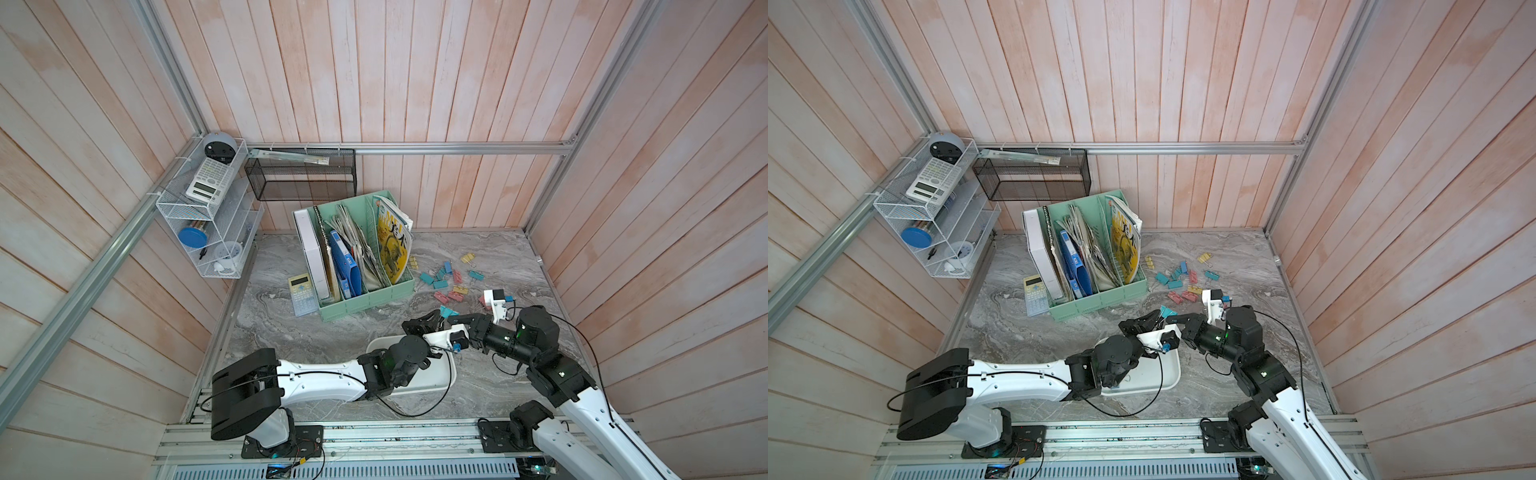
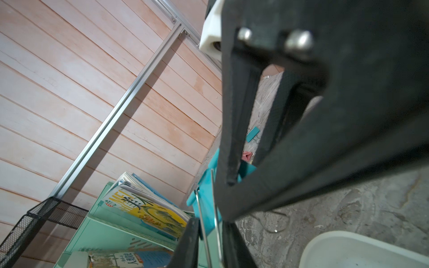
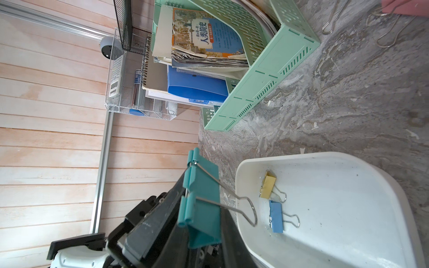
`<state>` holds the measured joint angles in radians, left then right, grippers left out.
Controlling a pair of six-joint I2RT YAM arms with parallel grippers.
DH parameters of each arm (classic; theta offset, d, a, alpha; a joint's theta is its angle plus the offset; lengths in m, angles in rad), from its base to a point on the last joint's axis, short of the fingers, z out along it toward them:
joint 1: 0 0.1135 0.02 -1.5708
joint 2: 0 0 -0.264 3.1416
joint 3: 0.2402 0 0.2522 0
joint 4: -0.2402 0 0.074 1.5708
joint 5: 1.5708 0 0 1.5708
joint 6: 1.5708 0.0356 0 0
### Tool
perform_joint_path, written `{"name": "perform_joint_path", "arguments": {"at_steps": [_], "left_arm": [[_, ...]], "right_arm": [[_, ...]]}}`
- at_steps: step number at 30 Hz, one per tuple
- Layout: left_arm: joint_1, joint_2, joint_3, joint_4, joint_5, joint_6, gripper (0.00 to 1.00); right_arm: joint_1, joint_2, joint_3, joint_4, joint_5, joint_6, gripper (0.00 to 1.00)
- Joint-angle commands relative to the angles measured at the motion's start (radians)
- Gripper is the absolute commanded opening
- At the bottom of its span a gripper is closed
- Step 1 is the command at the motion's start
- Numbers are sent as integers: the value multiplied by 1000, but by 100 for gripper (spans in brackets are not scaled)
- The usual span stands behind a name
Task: Put the binder clips in the storage box
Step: Place the binder clip in the storage box.
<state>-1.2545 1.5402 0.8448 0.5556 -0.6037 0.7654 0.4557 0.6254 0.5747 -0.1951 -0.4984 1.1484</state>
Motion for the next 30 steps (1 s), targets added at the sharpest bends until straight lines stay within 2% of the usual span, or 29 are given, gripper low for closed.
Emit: {"name": "perform_joint_path", "arguments": {"at_steps": [1, 7, 11, 14, 15, 19, 22, 27, 30], "left_arm": [[-2, -24, -9, -26, 29, -33, 15], [-17, -28, -20, -66, -10, -76, 2], [-23, -40, 16, -216, -54, -252, 0], [-25, -58, 41, -321, -75, -416, 0], [-23, -56, 80, -420, -89, -493, 0], [-22, 12, 346, -1018, -120, -890, 0], [-32, 45, 434, -1319, -67, -1164, 0], [-16, 135, 512, -1612, 125, -1421, 0], [-7, 241, 565, -1707, 162, -1460, 0]], "right_arm": [[7, 1, 13, 8, 9, 4, 15], [5, 14, 27, 13, 31, -1, 42], [-21, 16, 47, -4, 54, -13, 59], [-80, 12, 36, 32, 44, 8, 61], [-105, 11, 33, 47, 32, 15, 63], [-179, 8, 20, 39, 28, -2, 66], [-194, 18, -5, 1, 74, -43, 65], [-193, 77, -36, 12, 60, -80, 65], [-192, 113, -34, 28, 27, -94, 65]]}}
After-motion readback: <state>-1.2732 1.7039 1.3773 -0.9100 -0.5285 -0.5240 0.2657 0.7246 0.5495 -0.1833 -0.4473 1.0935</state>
